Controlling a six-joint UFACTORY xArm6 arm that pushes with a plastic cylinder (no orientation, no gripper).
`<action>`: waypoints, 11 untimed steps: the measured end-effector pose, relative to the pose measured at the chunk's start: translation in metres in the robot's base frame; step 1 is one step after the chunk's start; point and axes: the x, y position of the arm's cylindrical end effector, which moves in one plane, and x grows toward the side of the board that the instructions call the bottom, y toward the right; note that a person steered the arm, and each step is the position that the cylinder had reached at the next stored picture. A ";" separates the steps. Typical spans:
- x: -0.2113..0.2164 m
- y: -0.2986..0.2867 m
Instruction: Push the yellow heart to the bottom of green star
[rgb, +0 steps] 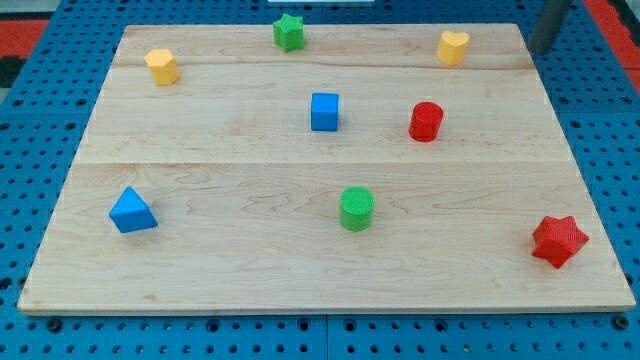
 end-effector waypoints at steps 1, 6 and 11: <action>-0.005 -0.040; -0.028 -0.174; 0.020 -0.266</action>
